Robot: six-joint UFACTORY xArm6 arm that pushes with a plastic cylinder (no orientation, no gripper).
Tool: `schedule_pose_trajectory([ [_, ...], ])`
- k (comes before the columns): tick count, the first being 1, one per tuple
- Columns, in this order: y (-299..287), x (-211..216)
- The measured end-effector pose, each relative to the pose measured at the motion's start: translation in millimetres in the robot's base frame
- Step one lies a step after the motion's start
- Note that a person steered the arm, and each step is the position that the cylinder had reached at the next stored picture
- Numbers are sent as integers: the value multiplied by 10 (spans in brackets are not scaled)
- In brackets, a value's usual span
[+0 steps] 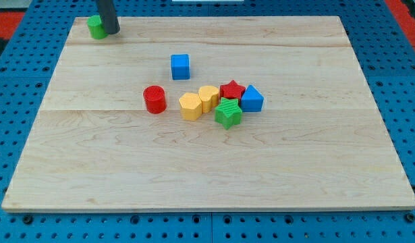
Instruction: Point your arm at the blue cube
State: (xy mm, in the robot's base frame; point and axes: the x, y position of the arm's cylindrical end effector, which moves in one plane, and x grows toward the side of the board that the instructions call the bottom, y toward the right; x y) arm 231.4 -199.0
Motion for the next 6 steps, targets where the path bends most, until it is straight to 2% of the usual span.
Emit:
schedule_pose_trajectory([
  [1, 100, 23],
  [2, 627, 89],
  [3, 882, 90],
  [6, 881, 248],
])
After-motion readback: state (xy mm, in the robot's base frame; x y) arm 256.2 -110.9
